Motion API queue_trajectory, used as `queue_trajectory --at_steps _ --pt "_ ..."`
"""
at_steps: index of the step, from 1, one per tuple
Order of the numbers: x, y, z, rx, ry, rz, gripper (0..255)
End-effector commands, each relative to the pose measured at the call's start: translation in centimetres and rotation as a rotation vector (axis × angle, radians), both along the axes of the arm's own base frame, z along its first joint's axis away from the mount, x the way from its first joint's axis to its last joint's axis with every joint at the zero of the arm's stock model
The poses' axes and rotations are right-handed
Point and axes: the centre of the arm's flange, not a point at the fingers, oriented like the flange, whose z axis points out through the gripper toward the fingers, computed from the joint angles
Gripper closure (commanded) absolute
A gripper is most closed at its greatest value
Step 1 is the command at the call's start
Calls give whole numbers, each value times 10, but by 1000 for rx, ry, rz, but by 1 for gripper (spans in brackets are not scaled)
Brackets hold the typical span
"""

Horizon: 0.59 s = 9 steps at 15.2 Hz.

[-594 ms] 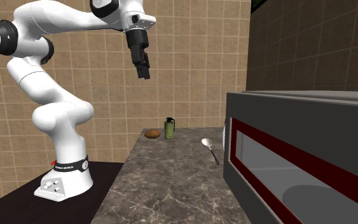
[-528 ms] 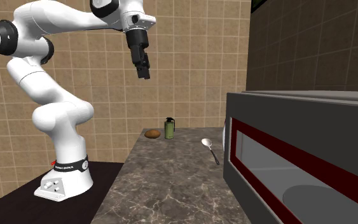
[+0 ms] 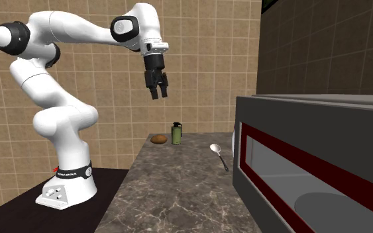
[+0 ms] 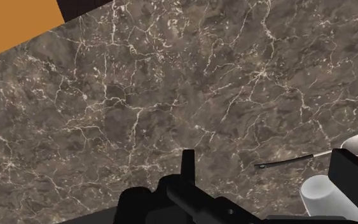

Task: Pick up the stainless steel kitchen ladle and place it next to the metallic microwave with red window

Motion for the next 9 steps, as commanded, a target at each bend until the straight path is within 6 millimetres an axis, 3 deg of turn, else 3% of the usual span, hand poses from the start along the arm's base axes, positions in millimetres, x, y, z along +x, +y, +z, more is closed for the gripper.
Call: queue_trajectory --at_steps 1,9 --pt "7 20 -17 12 3 -78 0" --pt "51 89 -84 56 20 -366 0"
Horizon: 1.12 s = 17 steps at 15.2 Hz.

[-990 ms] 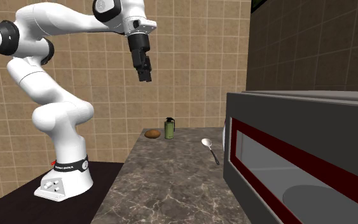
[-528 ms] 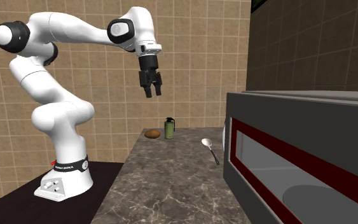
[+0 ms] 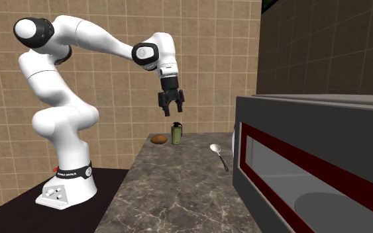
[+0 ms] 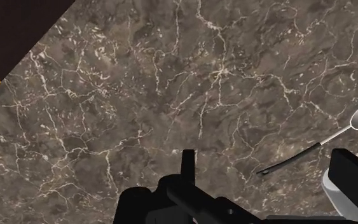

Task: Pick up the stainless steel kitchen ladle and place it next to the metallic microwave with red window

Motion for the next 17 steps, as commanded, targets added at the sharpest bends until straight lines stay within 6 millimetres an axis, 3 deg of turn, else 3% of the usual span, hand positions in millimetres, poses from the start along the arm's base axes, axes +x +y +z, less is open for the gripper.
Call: queue_trajectory --at_steps 1,9,17 --pt "14 17 -18 13 3 -78 0" --pt "77 71 -83 57 20 -366 0" --pt "152 109 -148 101 36 -654 0"
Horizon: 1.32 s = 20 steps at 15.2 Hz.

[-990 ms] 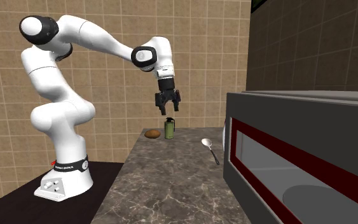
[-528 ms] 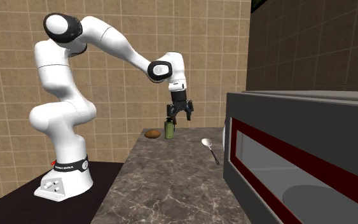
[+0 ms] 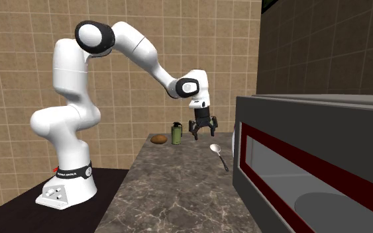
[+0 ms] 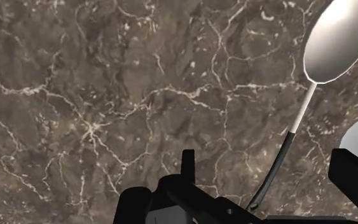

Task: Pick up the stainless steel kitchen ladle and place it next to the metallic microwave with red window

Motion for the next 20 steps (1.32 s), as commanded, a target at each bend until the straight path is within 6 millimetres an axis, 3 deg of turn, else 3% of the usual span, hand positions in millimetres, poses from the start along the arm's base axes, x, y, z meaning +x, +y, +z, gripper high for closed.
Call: queue_trajectory --at_steps 1,7,14,20 --pt "19 9 -19 11 4 -80 0" --pt "77 21 -64 42 16 -283 0" --pt "81 23 -101 42 16 -283 0" --pt "81 23 -104 42 16 -283 0"
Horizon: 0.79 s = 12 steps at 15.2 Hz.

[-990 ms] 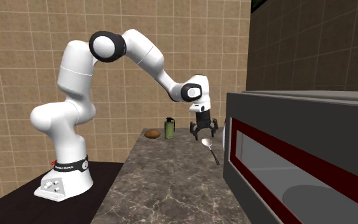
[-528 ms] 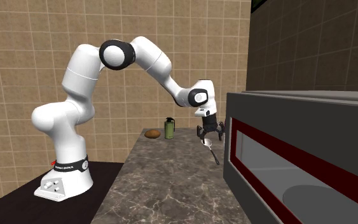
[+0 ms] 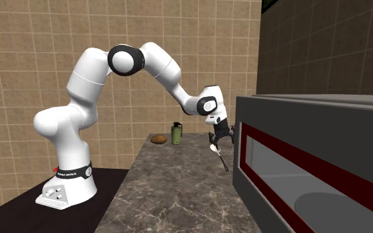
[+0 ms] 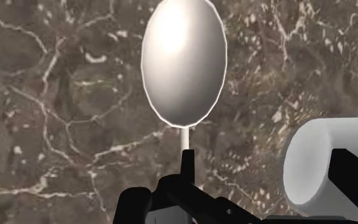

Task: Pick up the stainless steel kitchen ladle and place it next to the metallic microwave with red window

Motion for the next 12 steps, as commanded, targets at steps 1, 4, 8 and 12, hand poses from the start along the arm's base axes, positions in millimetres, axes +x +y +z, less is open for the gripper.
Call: queue_trajectory --at_steps 1,4,8,12 --pt "-11 -21 -37 -87 158 -17 0" --pt "-21 -23 -24 -86 159 -17 255" --pt "-19 -27 -28 -86 159 -17 255" --pt "-11 -21 -37 -87 158 -17 255"
